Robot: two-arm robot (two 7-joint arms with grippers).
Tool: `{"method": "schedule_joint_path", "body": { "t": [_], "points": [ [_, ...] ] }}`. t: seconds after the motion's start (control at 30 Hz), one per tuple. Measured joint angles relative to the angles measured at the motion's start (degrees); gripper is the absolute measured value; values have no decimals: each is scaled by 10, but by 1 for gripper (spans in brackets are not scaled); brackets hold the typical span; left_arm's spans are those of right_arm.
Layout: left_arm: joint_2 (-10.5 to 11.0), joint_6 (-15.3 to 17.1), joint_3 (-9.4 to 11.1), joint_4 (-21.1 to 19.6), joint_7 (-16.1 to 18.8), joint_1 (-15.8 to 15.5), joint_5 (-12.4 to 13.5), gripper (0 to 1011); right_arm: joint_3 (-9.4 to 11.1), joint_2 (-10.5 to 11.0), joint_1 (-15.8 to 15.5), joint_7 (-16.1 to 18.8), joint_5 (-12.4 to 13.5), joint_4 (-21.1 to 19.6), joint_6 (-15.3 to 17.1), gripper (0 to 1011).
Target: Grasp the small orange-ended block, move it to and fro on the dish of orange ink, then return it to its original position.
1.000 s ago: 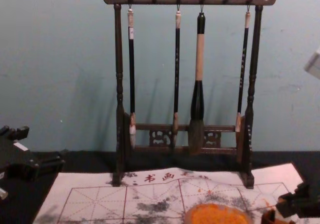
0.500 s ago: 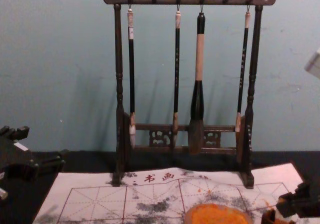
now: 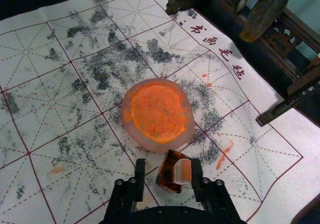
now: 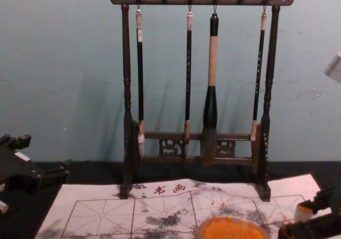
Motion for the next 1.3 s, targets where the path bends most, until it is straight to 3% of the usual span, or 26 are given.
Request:
{"method": "schedule_joint_path", "body": {
  "t": [0.13, 0.57, 0.9, 1.07, 1.17, 1.2, 1.3],
  "points": [
    [0, 0, 0, 0, 0, 0, 0, 1001, 0, 0, 0, 0, 0, 0, 0, 621],
    [0, 0, 0, 0, 0, 0, 0, 1001, 0, 0, 0, 0, 0, 0, 0, 980],
    [0, 0, 0, 0, 0, 0, 0, 1001, 2, 0, -3, -3, 0, -2, -5, 1002],
    [0, 0, 0, 0, 0, 0, 0, 1001, 31, -3, -32, -45, 0, -22, -44, 1002],
    [0, 0, 0, 0, 0, 0, 0, 1001, 65, -12, -70, -108, -1, -43, -84, 1002],
    [0, 0, 0, 0, 0, 0, 0, 1001, 82, -18, -89, -144, -6, -53, -104, 1002],
    [0, 0, 0, 0, 0, 0, 0, 1001, 103, -27, -118, -199, -19, -67, -131, 1002]
  ]
}}
